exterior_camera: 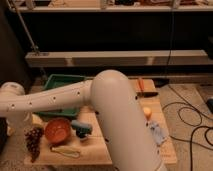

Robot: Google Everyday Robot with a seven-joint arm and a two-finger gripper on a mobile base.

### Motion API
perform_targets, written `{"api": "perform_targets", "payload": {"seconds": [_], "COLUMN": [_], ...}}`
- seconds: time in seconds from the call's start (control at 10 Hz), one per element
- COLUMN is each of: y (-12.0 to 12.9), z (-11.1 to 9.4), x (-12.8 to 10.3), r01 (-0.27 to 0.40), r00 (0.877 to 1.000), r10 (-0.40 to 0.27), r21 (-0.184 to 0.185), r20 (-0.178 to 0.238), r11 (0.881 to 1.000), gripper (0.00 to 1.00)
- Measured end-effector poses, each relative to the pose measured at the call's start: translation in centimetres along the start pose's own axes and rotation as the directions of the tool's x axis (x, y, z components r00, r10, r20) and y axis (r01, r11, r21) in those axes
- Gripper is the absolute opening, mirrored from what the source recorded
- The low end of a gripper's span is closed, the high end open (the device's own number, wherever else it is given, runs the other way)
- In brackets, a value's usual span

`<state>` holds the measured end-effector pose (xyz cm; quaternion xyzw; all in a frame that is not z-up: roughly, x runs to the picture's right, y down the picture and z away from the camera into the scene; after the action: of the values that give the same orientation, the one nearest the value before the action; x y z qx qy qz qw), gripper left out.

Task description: Place grapes in plastic cup

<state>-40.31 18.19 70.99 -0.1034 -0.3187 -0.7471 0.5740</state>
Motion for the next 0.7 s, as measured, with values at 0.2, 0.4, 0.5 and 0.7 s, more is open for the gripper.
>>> {"api": "perform_targets", "payload": {"seconds": [0.2, 0.4, 0.5, 0.7], "y": [-0.3, -1.3, -1.6, -1.8], "z": [0.5, 1.3, 1.8, 2.9], "x": [-0.3, -0.9, -1.1, -1.3], "r01": [0.006, 0.027, 0.035, 0.043], "r00": [1.0, 0.999, 0.999, 0.998], "r10": [-0.005, -0.026, -0.034, -0.041], "r21": [-0.008, -0.016, -0.019, -0.033], "r20": [0.009, 0.026, 0.035, 0.052], "r11": [1.0, 1.0, 0.999, 0.999], "gripper": [0.79, 0.63, 0.58, 0.57]}}
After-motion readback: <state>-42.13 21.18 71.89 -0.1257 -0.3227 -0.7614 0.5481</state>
